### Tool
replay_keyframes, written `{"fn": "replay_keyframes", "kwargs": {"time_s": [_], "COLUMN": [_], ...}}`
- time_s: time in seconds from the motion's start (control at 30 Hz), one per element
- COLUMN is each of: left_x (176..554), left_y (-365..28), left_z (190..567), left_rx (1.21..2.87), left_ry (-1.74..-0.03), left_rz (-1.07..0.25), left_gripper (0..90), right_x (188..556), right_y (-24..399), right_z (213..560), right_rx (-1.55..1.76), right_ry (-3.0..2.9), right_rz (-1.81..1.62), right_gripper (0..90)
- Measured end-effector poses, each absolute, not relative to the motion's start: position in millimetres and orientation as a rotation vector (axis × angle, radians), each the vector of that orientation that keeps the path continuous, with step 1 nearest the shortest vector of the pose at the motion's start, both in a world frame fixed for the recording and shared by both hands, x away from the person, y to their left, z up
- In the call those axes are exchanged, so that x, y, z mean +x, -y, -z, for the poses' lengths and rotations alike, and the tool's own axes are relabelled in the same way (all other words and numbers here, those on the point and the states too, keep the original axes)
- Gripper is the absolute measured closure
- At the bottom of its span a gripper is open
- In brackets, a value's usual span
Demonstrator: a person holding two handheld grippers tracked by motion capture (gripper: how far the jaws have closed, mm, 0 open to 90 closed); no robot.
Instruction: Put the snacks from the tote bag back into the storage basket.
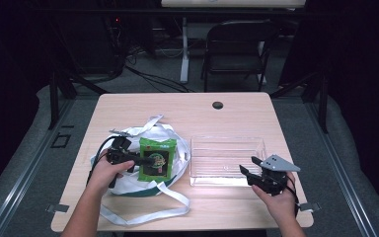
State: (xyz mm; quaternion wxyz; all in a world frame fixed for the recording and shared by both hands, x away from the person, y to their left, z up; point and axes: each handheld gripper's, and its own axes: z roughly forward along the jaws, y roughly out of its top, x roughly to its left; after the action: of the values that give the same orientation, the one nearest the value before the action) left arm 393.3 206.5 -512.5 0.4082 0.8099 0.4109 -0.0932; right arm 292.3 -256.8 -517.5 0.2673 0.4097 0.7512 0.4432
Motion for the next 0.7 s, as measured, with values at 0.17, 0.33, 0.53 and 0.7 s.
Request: {"fn": "replay_keyframes", "kwargs": {"time_s": [0.17,0.33,0.53,0.7], "left_x": [392.2,393.2,394.6,394.2], "left_y": [-205.5,-208.0,-217.0,-221.7], "left_z": [515.8,521.4,522.7,520.4], "left_rx": [2.054,2.05,2.03,2.01], "left_ry": [-1.018,-1.032,-1.065,-1.056], "left_rz": [0.192,0.203,0.233,0.246], "left_gripper": [54.9,57.9,65.7,69.0], "right_x": [293.6,295.3,296.6,297.0], "right_y": [255.8,254.7,255.5,255.2], "right_z": [517.7,518.3,518.5,518.6], "right_rx": [1.103,1.096,1.101,1.1], "right_ry": [-2.034,-2.037,-2.037,-2.038], "right_rz": [-1.196,-1.2,-1.201,-1.206], "right_gripper": [44.2,44.2,44.2,44.2]}}
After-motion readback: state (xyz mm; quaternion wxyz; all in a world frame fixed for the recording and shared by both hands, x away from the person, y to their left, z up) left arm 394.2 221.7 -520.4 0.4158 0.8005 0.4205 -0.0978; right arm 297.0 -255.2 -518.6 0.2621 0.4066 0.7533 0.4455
